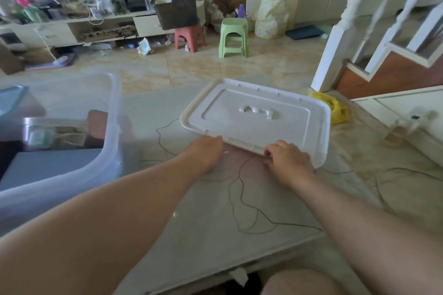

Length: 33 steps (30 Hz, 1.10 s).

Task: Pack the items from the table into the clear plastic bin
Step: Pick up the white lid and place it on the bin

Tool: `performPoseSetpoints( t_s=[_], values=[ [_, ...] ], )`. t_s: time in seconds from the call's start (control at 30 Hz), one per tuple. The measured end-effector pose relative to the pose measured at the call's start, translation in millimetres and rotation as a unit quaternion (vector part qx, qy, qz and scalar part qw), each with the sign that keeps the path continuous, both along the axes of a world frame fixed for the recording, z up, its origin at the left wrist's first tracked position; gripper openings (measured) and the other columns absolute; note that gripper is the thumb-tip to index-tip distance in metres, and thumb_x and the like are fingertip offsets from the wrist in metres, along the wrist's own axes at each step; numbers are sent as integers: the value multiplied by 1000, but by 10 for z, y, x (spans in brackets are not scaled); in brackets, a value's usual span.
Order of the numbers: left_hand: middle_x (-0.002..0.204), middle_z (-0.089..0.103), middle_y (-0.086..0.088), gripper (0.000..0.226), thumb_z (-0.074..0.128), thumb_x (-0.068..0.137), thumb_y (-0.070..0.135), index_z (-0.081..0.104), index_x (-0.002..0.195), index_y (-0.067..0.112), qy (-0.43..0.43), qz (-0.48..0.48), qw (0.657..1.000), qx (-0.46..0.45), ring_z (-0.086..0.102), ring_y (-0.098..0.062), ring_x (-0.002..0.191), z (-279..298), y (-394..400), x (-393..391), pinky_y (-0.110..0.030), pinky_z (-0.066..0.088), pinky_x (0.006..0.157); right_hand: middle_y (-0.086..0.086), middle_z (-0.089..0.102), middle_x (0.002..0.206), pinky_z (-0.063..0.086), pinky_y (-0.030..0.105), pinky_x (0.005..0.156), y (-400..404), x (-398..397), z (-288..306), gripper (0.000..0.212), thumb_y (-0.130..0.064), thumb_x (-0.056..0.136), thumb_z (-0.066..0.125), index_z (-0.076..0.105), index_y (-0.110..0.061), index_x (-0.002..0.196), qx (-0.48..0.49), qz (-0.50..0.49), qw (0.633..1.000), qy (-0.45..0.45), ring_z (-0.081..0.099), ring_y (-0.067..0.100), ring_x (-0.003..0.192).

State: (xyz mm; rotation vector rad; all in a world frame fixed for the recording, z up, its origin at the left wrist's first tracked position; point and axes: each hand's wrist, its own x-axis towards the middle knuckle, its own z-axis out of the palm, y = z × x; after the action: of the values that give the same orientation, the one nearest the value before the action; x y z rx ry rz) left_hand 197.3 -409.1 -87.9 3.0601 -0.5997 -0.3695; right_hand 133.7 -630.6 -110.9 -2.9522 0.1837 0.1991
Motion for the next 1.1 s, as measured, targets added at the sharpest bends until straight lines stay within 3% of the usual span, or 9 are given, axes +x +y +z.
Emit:
performPoseSetpoints(
  t_s=[0.2,0.37,0.5,0.6,0.7,0.77,0.9,1.0,1.1],
  values=[
    [128,64,-14,32,51,98,16,59,130,15,76,-79,993,43,58,-33,122,59,477,-1054,-39,47,95,-5,62,102,48,37,82,307,-547,98,22,-45,91,73,60,-28,89,55,20,998,27,60,25,99],
    [124,68,-7,36,58,91,18,73,123,20,45,-71,996,-34,61,-26,119,721,711,-1566,-36,50,100,5,63,117,43,33,76,594,-894,362,14,-19,94,55,61,-26,105,-127,113,984,49,64,32,108],
    [114,65,-1,38,57,91,19,73,125,24,-138,-55,976,-161,62,-20,104,1799,1133,-1758,-32,50,94,1,63,103,44,32,70,768,-1046,685,16,-20,93,54,57,-26,107,-143,93,985,-38,67,29,97],
    [115,68,-7,45,57,92,13,69,134,22,-229,36,958,-168,63,-25,107,2205,1765,-1746,-29,46,90,0,60,95,46,33,66,873,-1074,905,15,-21,95,52,55,-27,109,-131,55,985,-94,68,29,92],
    [123,69,-8,38,59,100,20,65,138,19,-188,141,967,-99,64,-26,113,2092,2398,-1679,-31,49,93,2,68,112,43,35,65,906,-1064,1101,33,-18,95,44,52,-33,124,-136,54,975,-170,69,33,94],
    [130,66,-9,41,63,101,37,63,138,22,-146,156,976,-45,60,-27,120,1912,2637,-1721,-34,46,101,3,66,114,44,36,66,914,-1078,1318,24,-17,95,43,50,-31,113,-120,48,974,-186,67,34,93],
    [140,58,-8,43,57,103,45,60,143,31,-154,143,968,-134,49,-31,132,1807,2720,-1855,-40,34,112,11,65,97,49,38,57,813,-1216,1758,15,-17,88,62,53,-21,99,-122,113,926,-338,64,39,73],
    [132,65,-11,44,42,108,47,57,142,23,-133,230,906,-328,60,-33,120,2055,2632,-1844,-45,46,106,13,63,78,49,41,50,808,-1355,2032,31,-2,70,83,64,-13,91,-101,235,860,-442,61,40,56],
    [134,63,-14,77,42,94,77,45,148,22,8,358,712,-605,64,-32,112,2487,2571,-1843,-53,50,106,9,56,72,46,40,49,1073,-1491,2228,41,7,65,83,64,-20,89,-90,364,791,-483,56,37,54]
  ],
)
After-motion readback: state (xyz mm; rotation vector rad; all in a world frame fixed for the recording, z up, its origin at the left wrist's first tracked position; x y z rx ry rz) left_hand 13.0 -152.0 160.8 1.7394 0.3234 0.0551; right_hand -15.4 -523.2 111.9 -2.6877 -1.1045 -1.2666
